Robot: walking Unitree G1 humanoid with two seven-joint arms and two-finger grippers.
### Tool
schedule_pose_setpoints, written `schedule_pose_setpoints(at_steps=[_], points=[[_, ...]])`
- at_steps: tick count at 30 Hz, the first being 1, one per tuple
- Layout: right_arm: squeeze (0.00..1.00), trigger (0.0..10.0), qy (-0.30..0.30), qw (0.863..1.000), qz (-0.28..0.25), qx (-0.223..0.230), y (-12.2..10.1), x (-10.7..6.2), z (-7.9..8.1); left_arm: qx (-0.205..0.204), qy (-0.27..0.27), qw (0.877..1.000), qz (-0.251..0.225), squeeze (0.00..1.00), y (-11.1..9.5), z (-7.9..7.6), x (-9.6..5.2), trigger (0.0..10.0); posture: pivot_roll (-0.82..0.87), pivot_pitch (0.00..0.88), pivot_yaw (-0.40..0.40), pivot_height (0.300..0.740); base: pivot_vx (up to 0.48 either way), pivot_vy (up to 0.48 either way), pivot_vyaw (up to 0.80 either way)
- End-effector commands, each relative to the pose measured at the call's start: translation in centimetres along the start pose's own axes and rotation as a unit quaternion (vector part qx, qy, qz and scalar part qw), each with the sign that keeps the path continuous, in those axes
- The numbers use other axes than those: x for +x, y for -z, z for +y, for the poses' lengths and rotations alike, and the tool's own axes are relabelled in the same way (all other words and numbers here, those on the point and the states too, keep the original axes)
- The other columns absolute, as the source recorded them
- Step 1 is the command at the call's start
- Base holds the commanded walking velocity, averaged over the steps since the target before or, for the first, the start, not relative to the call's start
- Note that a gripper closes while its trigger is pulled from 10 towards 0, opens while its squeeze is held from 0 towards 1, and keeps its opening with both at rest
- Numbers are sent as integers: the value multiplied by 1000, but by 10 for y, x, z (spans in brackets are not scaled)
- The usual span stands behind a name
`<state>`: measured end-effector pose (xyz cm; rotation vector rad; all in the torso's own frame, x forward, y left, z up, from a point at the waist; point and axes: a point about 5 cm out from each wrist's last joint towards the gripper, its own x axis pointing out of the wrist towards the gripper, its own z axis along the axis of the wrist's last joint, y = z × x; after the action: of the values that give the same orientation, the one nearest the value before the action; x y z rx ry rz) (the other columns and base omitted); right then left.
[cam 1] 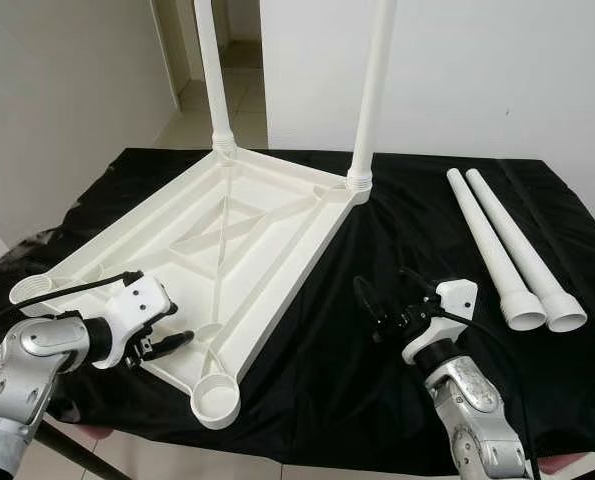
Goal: Building children table
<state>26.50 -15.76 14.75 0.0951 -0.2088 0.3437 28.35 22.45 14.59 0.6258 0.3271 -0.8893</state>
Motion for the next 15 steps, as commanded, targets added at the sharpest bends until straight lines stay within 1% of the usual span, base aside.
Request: schedule_pose_setpoints(at_steps=[1, 3, 5, 10, 12, 14, 15], points=[[0, 10000, -4, 1000, 1, -1, 1, 1, 0, -16, 42, 999, 29, 0, 13, -8, -2, 10000, -7, 31, 51, 740, 0, 0, 0], [0, 10000, -5, 1000, 1, -1, 1, 1, 0, -16, 47, 998, 28, 0, 13, -10, -2, 10000, -6, 29, 52, 740, 0, 0, 0], [0, 10000, -7, 1000, 2, -3, 1, 2, 1, -18, 65, 997, 27, 0, 13, -15, -3, 10000, -8, 29, 50, 740, 0, 0, 0], [0, 10000, -11, 1000, 5, -9, 2, 2, 2, -19, 76, 996, 33, 0, 17, -17, -6, 10000, -5, 25, 48, 740, 0, 0, 0], [0, 10000, -10, 1000, 4, -3, 2, 2, 2, -18, 65, 997, 31, 0, 17, -17, -3, 10000, -3, 24, 48, 740, 0, 0, 0], [0, 10000, -10, 1000, 4, -3, 2, 2, 2, -18, 65, 997, 31, 0, 17, -17, -3, 10000, -3, 24, 48, 740, 0, 0, 0], [0, 10000, -11, 1000, 4, -2, 2, 2, 2, -17, 62, 998, 29, 0, 16, -18, 0, 10000, -5, 23, 46, 740, 0, 0, 0]])
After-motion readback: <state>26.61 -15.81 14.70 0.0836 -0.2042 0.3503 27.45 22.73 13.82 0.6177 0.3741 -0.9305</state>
